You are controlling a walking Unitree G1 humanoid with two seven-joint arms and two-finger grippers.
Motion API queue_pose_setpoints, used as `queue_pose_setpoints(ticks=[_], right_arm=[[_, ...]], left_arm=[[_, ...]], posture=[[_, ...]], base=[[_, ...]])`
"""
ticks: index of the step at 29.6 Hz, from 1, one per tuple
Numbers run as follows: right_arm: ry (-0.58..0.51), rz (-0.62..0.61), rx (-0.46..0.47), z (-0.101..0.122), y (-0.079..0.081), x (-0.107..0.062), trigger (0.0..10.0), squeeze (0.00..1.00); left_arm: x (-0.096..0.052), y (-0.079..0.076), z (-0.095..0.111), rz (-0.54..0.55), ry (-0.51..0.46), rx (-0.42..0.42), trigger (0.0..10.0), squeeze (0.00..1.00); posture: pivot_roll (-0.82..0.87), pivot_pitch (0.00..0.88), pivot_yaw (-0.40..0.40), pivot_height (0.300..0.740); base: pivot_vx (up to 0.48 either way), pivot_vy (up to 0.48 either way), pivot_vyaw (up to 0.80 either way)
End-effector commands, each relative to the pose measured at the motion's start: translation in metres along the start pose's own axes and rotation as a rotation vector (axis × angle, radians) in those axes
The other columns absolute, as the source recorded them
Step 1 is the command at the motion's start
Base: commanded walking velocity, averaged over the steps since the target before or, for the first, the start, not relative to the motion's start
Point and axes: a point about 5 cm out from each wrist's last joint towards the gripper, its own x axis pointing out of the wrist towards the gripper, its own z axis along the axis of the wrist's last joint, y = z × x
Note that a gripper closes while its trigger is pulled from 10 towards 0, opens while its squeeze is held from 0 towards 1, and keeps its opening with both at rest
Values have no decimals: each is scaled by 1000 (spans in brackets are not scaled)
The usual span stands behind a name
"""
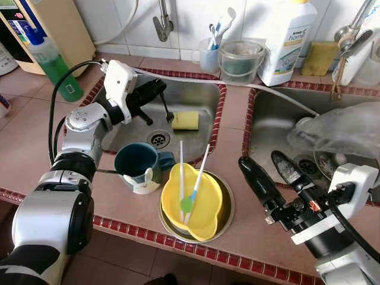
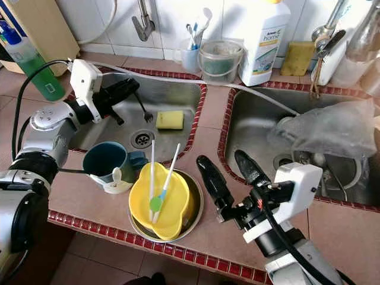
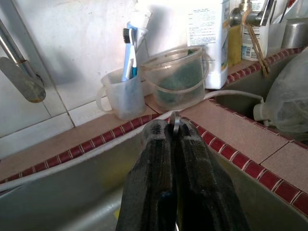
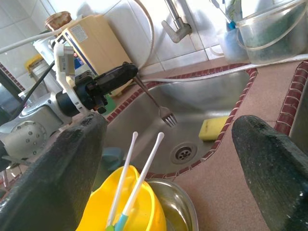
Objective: Kitchen organization
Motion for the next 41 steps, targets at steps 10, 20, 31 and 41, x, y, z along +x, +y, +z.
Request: queue_pose_setpoints(ticks=[10, 20, 31, 41], right_arm=[[-11, 38, -17, 5, 5, 1, 10000, 0], [-10, 36, -24, 5, 4, 2, 10000, 0], [-18, 40, -32, 6, 3, 4, 10000, 0], [-64, 101, -110, 10, 0, 16, 10000, 0]], left_arm=[[-2, 7, 9, -1, -20, 0, 10000, 1000], [-1, 8, 10, -1, -22, -1, 10000, 1000], [-1, 10, 13, 6, -24, 11, 10000, 1000], [-15, 26, 20, 89, -49, 21, 10000, 0]], posture=[[-267, 188, 117, 740], [-269, 188, 118, 740], [-260, 185, 115, 740], [-219, 164, 94, 740]], base=[[0, 0, 0], [0, 0, 0], [0, 0, 0], [0, 0, 0]])
